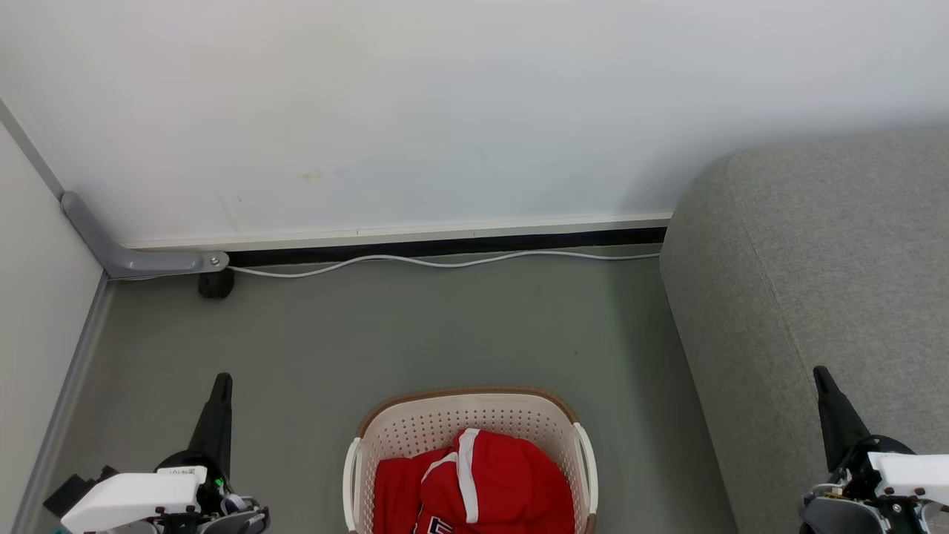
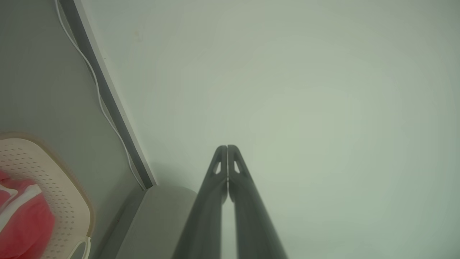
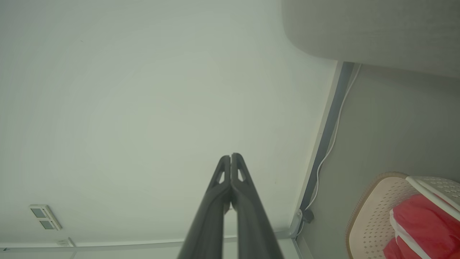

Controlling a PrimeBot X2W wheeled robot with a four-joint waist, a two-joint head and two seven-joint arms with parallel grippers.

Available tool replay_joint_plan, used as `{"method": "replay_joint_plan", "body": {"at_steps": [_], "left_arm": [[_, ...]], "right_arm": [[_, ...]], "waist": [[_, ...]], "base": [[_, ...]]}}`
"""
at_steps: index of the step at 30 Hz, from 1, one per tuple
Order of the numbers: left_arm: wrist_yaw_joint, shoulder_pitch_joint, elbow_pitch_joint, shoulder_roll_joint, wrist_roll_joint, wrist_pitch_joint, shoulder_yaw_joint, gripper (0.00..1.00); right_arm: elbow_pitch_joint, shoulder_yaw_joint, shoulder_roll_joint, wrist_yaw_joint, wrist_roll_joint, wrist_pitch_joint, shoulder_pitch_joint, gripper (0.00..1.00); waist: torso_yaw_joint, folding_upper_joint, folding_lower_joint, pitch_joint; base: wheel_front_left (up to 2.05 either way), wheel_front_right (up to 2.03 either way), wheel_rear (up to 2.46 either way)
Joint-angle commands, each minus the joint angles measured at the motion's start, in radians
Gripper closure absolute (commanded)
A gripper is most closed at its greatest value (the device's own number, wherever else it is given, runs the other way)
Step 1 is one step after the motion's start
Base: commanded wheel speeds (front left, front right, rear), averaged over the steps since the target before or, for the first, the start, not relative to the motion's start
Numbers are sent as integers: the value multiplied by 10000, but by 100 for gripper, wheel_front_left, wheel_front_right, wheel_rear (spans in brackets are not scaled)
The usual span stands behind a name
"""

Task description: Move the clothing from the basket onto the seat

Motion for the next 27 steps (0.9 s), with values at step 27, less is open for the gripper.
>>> {"method": "replay_joint_plan", "body": {"at_steps": [27], "left_arm": [[-42,-578,-282,127,-47,60,325,100]], "right_arm": [[-303,171,-152,16,118,73,-363,100]], "waist": [[0,0,0,0]], "base": [[0,0,0]]}}
